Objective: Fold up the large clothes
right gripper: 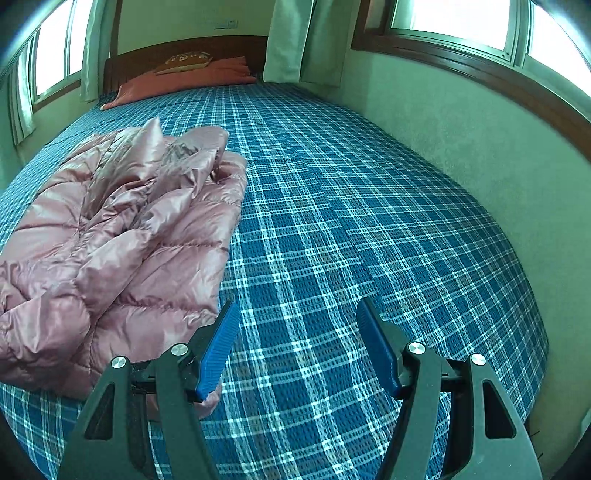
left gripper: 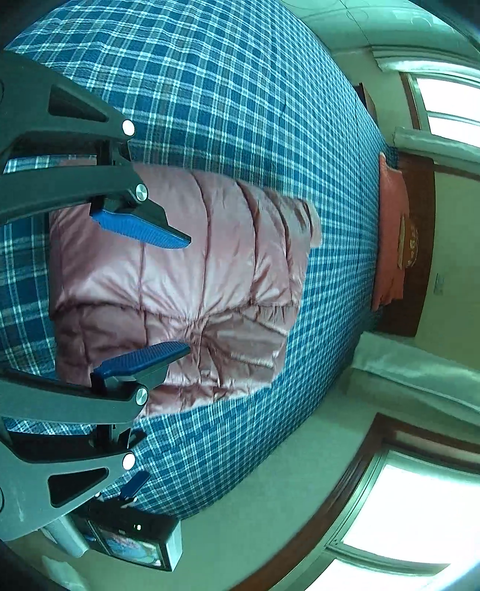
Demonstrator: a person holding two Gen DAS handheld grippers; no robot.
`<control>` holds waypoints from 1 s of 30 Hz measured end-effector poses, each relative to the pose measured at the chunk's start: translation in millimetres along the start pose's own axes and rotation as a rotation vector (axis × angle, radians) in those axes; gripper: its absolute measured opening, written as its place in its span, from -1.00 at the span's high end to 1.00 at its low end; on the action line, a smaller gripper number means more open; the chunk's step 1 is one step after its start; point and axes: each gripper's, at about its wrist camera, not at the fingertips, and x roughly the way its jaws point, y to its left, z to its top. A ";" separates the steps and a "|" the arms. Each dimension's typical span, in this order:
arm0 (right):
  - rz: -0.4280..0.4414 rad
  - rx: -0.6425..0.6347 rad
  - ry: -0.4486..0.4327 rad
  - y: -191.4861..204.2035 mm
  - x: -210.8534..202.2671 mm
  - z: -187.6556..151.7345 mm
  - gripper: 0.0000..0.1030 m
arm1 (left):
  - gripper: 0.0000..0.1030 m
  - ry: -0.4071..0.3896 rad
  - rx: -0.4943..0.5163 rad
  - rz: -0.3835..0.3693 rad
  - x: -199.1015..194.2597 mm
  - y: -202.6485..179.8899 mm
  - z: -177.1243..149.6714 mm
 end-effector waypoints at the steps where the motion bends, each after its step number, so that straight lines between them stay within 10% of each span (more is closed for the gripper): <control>1: -0.003 -0.002 -0.004 1.8 -1.9 0.2 -0.27 | -0.01 0.002 -0.019 0.022 0.6 10.4 -0.5; 7: 0.003 0.004 -0.038 7.0 -14.6 11.0 -0.27 | -0.04 0.020 -0.209 0.116 13.7 80.7 -7.2; 17: 0.090 0.067 -0.035 16.1 -8.6 33.7 -0.27 | -0.16 0.069 -0.520 0.024 37.8 147.3 -12.6; 30: 0.570 0.420 0.054 13.6 52.2 64.7 -0.42 | -0.27 0.138 -0.671 -0.210 88.9 158.7 -11.1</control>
